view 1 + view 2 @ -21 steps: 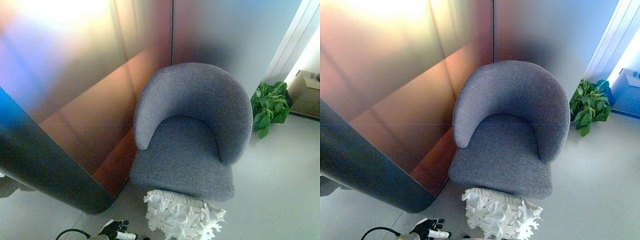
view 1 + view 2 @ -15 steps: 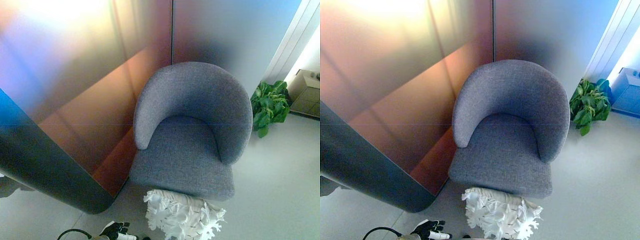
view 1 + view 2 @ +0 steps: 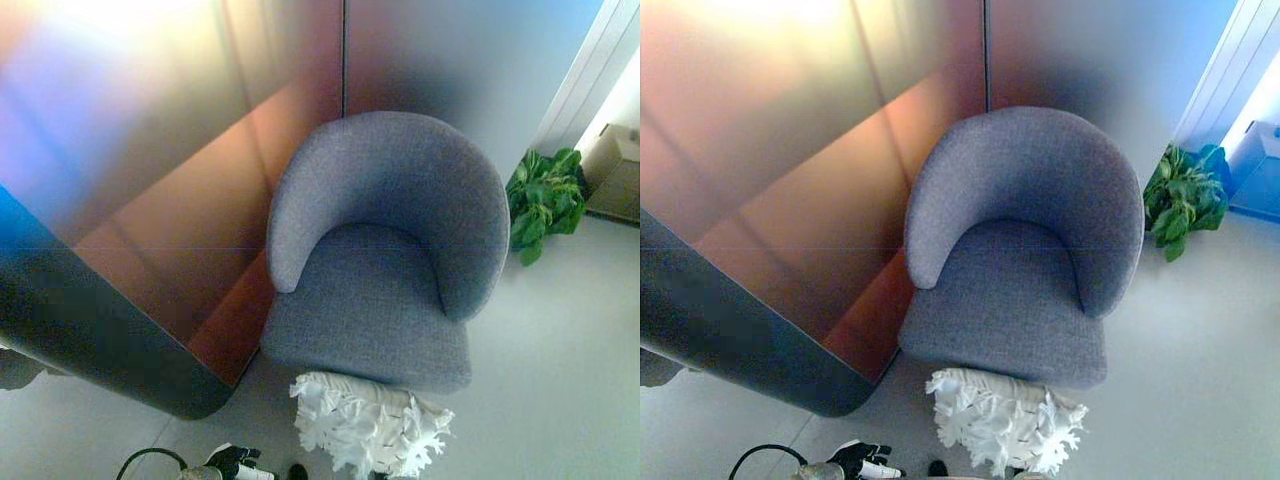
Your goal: Pick up the pillow and put it on the sofa.
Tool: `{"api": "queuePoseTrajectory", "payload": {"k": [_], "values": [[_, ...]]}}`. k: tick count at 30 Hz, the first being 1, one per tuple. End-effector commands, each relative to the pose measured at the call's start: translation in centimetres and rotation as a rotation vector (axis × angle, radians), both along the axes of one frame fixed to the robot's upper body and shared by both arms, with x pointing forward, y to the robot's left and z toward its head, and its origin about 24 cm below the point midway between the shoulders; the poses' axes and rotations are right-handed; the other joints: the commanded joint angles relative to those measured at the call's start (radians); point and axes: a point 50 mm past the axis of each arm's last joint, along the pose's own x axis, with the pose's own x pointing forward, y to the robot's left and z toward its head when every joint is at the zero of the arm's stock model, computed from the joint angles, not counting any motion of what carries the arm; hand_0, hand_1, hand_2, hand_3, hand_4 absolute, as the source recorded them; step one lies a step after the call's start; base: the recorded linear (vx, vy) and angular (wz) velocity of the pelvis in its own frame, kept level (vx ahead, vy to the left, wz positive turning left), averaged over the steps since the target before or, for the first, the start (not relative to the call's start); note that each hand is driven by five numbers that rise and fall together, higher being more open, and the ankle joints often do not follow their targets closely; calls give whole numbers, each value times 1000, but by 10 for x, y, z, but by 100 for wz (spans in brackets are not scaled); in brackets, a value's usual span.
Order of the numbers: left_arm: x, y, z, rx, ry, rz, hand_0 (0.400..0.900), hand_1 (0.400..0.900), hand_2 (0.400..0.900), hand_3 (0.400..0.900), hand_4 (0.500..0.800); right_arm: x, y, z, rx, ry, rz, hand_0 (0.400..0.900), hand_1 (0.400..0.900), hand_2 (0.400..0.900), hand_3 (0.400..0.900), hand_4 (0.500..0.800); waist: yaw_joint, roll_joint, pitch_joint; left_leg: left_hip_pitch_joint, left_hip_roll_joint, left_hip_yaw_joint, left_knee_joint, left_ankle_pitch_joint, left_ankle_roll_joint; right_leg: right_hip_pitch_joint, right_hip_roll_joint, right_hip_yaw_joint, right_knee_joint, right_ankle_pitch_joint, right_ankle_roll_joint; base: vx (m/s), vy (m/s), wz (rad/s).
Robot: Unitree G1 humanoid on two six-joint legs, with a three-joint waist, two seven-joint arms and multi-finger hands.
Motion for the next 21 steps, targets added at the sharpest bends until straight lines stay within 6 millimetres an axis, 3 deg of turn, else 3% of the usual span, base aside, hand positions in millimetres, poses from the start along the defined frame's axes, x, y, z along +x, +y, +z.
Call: {"api": "queuePoseTrajectory", "payload": {"k": [1,8,13,21], "values": [[44,23,21,89,-123,-25,900,900,900,900,800,35,-18,13,-53,-60,12,900,900,900,900,800,-21,-26,128,-27,-73,15,12,-41,14,-50,-8,32,23,-9,72,-134,40,-6],[90,31,49,42,-337,123,900,900,900,900,800,68,-31,27,-97,-161,18,900,900,900,900,800,-36,-12,254,-152,-77,19,5,4,2,-182,-6,61,24,26,77,-125,56,-6],[132,33,81,11,-503,168,900,900,900,900,800,96,-37,41,-107,-243,21,900,900,900,900,800,-38,-12,337,-281,-81,7,27,41,-12,-313,-4,66,60,41,68,-148,33,3],[177,24,120,-67,-690,244,900,900,900,900,800,139,-41,65,-98,-347,8,900,900,900,900,800,-47,-9,373,-530,-78,-18,178,45,-28,-535,3,66,195,18,43,-118,18,8]]}}
